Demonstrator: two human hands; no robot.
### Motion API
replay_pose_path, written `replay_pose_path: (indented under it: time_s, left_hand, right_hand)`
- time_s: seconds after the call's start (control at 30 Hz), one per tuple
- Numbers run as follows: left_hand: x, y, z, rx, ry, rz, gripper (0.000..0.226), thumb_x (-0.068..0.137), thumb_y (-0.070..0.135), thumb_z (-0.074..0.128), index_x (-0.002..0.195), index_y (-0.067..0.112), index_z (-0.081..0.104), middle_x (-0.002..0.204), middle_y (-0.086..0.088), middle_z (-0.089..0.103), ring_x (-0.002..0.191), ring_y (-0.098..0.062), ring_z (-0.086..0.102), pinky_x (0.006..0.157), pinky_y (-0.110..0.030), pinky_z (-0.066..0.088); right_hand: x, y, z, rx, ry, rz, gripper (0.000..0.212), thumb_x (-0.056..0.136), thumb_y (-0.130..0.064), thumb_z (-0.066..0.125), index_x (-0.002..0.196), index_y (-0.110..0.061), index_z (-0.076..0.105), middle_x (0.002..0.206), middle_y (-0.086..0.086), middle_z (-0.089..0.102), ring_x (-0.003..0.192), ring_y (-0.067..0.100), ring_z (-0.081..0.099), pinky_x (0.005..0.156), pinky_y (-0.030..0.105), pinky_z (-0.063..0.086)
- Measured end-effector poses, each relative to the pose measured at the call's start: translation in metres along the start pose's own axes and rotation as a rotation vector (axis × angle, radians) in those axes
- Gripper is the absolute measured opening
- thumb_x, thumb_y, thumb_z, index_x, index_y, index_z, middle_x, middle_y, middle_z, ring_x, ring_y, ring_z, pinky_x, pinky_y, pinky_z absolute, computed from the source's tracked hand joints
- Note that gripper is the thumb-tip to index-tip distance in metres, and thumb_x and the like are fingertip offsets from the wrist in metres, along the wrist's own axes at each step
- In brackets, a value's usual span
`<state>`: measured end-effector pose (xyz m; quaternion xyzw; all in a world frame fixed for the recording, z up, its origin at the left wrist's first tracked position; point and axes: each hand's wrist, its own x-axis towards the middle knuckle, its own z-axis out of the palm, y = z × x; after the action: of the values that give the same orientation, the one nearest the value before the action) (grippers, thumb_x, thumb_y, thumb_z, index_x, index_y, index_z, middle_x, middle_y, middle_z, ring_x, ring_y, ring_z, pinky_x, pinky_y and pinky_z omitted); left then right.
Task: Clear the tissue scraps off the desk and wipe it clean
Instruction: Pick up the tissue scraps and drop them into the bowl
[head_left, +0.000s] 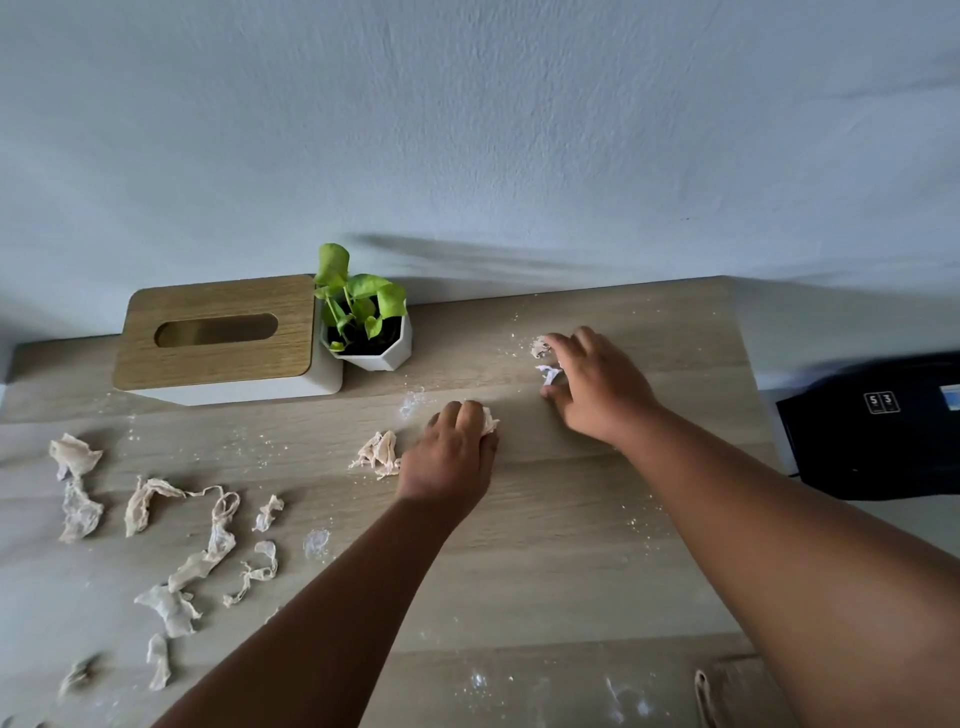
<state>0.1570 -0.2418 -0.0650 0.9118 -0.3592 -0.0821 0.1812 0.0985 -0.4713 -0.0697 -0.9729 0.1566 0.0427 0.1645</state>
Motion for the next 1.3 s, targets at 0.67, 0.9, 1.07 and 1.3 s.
replay_pose_path:
  time_s: [0.67,0.9,1.07,1.3]
  left_hand:
    - [-0.007,0.004,-0.001,0.007,-0.088,0.078,0.02,0.09,0.008,0.053,0.097,-0.009,0.063,0.088,-0.022,0.063,0.075,-0.043,0.063,0.052,-0.047,0.053]
    - [-0.033,0.0,-0.003,-0.115,-0.146,0.059,0.018,0.088,-0.005,0.061,0.106,-0.004,0.064,0.104,-0.021,0.059,0.09,-0.04,0.059,0.066,-0.045,0.049]
    - [-0.056,-0.007,-0.006,-0.19,-0.14,0.086,0.008,0.097,0.003,0.06,0.098,-0.006,0.06,0.099,-0.023,0.058,0.082,-0.04,0.056,0.07,-0.045,0.045]
    - [-0.088,-0.017,-0.021,-0.185,-0.104,0.093,0.016,0.095,0.003,0.066,0.093,-0.009,0.057,0.089,-0.025,0.058,0.073,-0.04,0.057,0.063,-0.047,0.048]
  right_hand:
    - [-0.018,-0.018,0.009,0.036,0.038,0.038,0.013,0.094,-0.002,0.054,0.105,-0.001,0.061,0.102,0.021,0.064,0.09,0.041,0.06,0.074,0.044,0.048]
    - [-0.057,-0.029,0.011,0.078,0.004,0.091,0.021,0.091,0.002,0.051,0.108,-0.001,0.063,0.106,0.019,0.066,0.096,0.04,0.061,0.078,0.045,0.051]
    - [-0.084,-0.043,0.013,0.154,0.021,0.124,0.024,0.089,0.005,0.05,0.108,-0.001,0.063,0.106,0.02,0.065,0.096,0.041,0.061,0.078,0.045,0.051]
    - [-0.122,-0.058,0.02,0.191,-0.007,0.154,0.021,0.091,0.001,0.052,0.108,-0.006,0.062,0.109,0.013,0.064,0.096,0.036,0.061,0.077,0.038,0.047]
